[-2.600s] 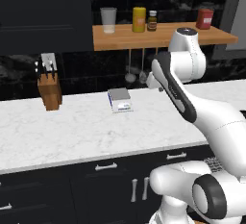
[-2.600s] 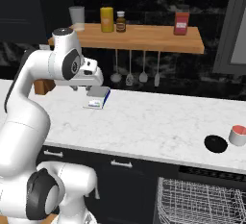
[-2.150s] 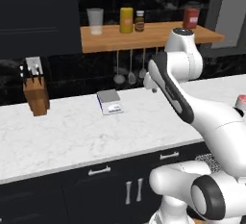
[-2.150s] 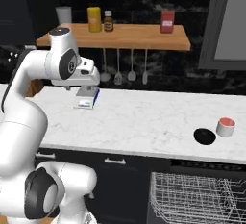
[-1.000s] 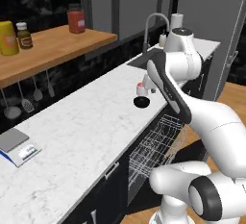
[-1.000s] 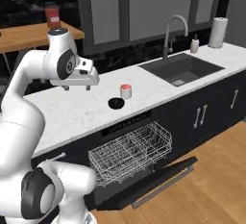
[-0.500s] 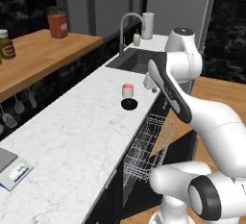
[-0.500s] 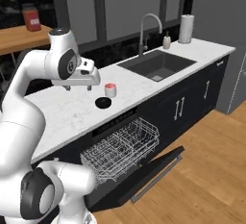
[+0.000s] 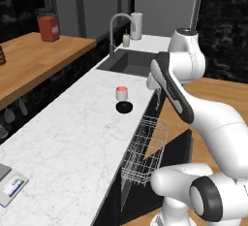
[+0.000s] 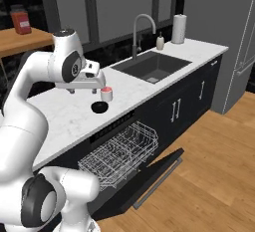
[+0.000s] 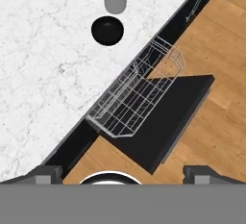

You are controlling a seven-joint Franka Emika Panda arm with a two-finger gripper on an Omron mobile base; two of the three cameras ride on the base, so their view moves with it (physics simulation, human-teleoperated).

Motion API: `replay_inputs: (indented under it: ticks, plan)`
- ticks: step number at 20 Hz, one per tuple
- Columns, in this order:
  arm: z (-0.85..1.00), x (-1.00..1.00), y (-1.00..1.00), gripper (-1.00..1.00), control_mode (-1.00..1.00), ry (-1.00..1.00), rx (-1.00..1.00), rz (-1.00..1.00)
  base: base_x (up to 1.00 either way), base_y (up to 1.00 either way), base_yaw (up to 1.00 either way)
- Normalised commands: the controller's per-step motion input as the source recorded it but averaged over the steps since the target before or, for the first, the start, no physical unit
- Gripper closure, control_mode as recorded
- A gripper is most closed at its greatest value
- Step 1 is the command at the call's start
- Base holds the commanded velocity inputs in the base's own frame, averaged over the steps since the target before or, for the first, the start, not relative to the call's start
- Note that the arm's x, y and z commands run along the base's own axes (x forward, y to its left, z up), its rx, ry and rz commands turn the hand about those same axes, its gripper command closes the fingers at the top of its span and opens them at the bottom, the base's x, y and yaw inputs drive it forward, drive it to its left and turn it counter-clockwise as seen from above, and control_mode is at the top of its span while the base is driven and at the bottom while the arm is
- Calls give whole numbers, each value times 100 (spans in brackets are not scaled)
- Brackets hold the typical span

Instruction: Pick up the cup and bowl from the counter, place them in the dishwasher, and close the dishwasher door.

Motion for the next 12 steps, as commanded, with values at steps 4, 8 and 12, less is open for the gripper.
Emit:
replay_inputs:
  ticks: [4, 8, 12]
  plan:
    - [0, 39, 0, -100, -100, 1, 0, -9, 9, 1, -3]
    - [0, 73, 0, -100, -100, 1, 2, -13, 0, 0, 0]
    - [-14, 84, 0, -100, -100, 0, 14, -12, 0, 0, 0]
